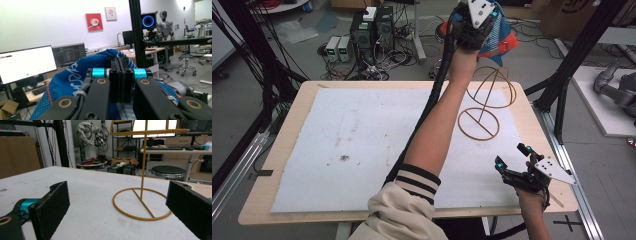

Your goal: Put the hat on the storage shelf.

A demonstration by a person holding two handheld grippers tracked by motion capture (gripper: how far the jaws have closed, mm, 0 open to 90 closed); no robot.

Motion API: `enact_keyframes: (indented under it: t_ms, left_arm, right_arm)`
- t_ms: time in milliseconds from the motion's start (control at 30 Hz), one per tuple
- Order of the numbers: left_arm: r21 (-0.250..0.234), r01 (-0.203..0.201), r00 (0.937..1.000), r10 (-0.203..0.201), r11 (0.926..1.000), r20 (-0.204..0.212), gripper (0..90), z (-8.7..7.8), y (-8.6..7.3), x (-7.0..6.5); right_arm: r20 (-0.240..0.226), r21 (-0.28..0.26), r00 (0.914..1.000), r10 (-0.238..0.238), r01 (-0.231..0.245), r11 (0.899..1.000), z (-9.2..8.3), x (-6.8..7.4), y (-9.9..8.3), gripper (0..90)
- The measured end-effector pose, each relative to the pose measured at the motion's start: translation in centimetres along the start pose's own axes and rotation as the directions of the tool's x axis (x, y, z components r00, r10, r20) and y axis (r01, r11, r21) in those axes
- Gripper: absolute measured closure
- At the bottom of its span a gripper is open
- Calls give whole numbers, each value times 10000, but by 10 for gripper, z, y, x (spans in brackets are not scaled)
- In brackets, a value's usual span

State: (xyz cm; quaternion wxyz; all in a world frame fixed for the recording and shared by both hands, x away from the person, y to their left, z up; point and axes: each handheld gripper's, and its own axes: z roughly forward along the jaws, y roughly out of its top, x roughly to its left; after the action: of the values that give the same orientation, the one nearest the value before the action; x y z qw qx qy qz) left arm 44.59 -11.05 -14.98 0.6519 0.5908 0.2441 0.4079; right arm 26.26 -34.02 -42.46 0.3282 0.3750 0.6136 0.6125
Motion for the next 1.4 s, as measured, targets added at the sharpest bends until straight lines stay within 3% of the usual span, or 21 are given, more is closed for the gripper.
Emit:
enact_keyframes:
  t_ms: [133,367,533,600,700,800,933,1100,1300,1333,1400]
  left_arm:
    - [49,191,9997,-192,9998,168,883,7,-6,-8]
    - [500,-53,9971,15,9987,757,883,18,-20,-24]
    - [1152,-169,9942,45,9932,1074,882,20,-35,-28]
    - [1432,-190,9901,-13,9895,1400,867,20,-43,-29]
    - [1600,-221,9896,-12,9869,1440,776,20,-46,-30]
    - [1681,-332,9891,83,9852,1471,773,18,-48,-29]
    - [1754,-325,9891,65,9840,1471,680,17,-47,-27]
    - [1812,-10,9894,-253,9834,1429,552,14,-48,-22]
    - [1988,251,9789,-644,9797,1938,429,8,-49,-18]
    - [2029,271,9785,-675,9788,1950,373,7,-50,-18]
    - [2069,366,9766,-789,9777,1999,342,6,-50,-16]
  right_arm:
    - [13,-52,10000,46,-46,10000,-1,0,1,48]
    - [76,-98,9999,147,-147,9998,-3,-3,1,48]
    - [60,-127,9999,126,-125,9998,-3,-3,1,48]
    - [65,-99,10000,62,-61,9999,-2,-3,1,48]
    - [50,-72,9999,101,-101,9999,-2,-2,1,48]
    - [59,-66,10000,60,-60,10000,-2,-2,1,48]
    - [97,-77,9999,73,-72,9999,-1,-2,1,48]
    - [67,-37,9999,101,-101,9999,-1,-1,1,48]
    - [55,-66,10000,-11,12,10000,1,-1,1,48]
    - [30,-58,10000,41,-41,10000,1,0,1,48]
    - [31,-48,10000,29,-29,10000,2,0,1,48]
